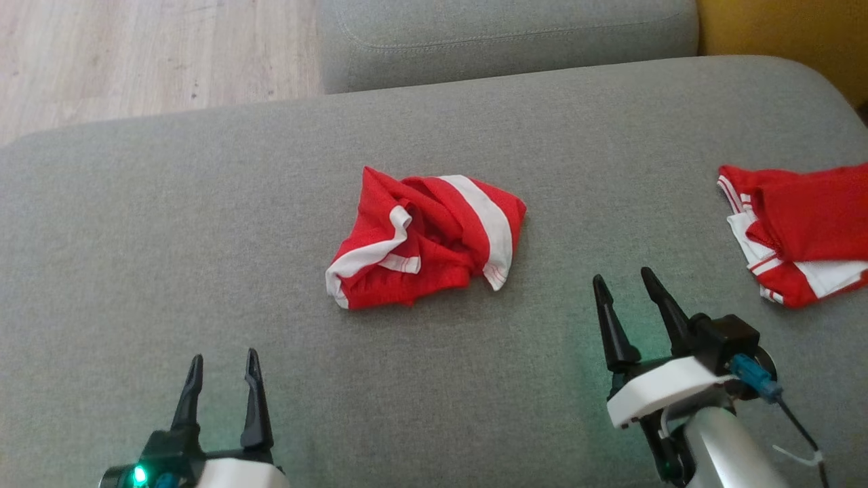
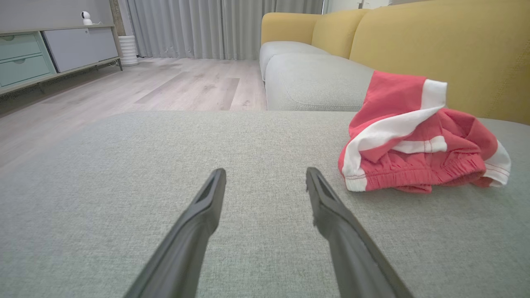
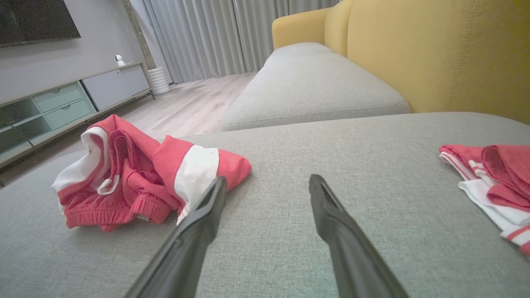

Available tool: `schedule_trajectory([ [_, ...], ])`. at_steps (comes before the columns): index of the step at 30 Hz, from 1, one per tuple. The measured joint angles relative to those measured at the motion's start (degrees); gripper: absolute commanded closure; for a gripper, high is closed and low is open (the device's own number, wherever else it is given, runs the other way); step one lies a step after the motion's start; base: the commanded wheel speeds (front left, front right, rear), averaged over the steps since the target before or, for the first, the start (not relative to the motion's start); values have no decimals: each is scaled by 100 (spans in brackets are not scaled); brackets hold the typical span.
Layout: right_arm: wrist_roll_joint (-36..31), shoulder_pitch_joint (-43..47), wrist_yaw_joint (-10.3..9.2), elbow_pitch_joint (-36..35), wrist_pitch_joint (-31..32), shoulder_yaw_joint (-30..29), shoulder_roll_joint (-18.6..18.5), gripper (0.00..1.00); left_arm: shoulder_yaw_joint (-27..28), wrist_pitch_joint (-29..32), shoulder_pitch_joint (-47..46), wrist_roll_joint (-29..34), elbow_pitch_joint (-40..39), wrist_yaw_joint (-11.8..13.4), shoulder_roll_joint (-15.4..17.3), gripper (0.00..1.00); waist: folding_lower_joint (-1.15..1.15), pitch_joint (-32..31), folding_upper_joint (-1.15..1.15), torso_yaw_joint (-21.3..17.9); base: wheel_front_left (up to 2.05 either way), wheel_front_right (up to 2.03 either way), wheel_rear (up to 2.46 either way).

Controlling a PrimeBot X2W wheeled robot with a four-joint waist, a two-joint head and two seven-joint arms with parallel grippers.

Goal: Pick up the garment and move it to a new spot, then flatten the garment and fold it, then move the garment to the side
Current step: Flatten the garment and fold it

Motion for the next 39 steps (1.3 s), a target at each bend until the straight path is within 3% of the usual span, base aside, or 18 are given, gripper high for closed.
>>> schedule_trajectory([
  [7, 197, -112, 0, 67, 1, 837, -4, 0, -244, 0, -151, 0, 11, -53, 0, 0, 0, 141, 0, 214, 0, 0, 0],
  [14, 548, -898, 0, 517, 1, 1710, -7, 0, -982, 0, -509, -13, -4, -200, -3, 0, 1, 329, 0, 846, 0, 0, 0],
  [24, 951, -1580, 0, 1234, 1, 1839, -15, 0, -1230, 0, -512, -111, -19, -142, 7, 0, 1, 725, 0, 1598, 0, 0, 0],
  [32, 966, -1695, 0, 1388, 1, 1838, -30, 0, -1255, 0, -639, -159, -27, -100, 5, 0, 1, 943, 0, 1787, 0, 0, 0],
  [33, 966, -1695, 0, 1380, 1, 1836, -32, 5, -1256, 0, -667, -160, -37, -96, 4, 0, 1, 954, 0, 1784, 0, 0, 0],
  [35, 969, -1696, 0, 1305, 1, 1807, -37, 100, -1263, 0, -713, -162, -51, -94, 4, 0, 1, 972, 0, 1773, 0, 0, 0],
  [39, 1016, -1695, 0, 1166, 1, 1711, -41, 100, -1268, 0, -737, -219, -70, -90, 3, 0, 1, 983, 0, 1733, 0, 0, 0],
])
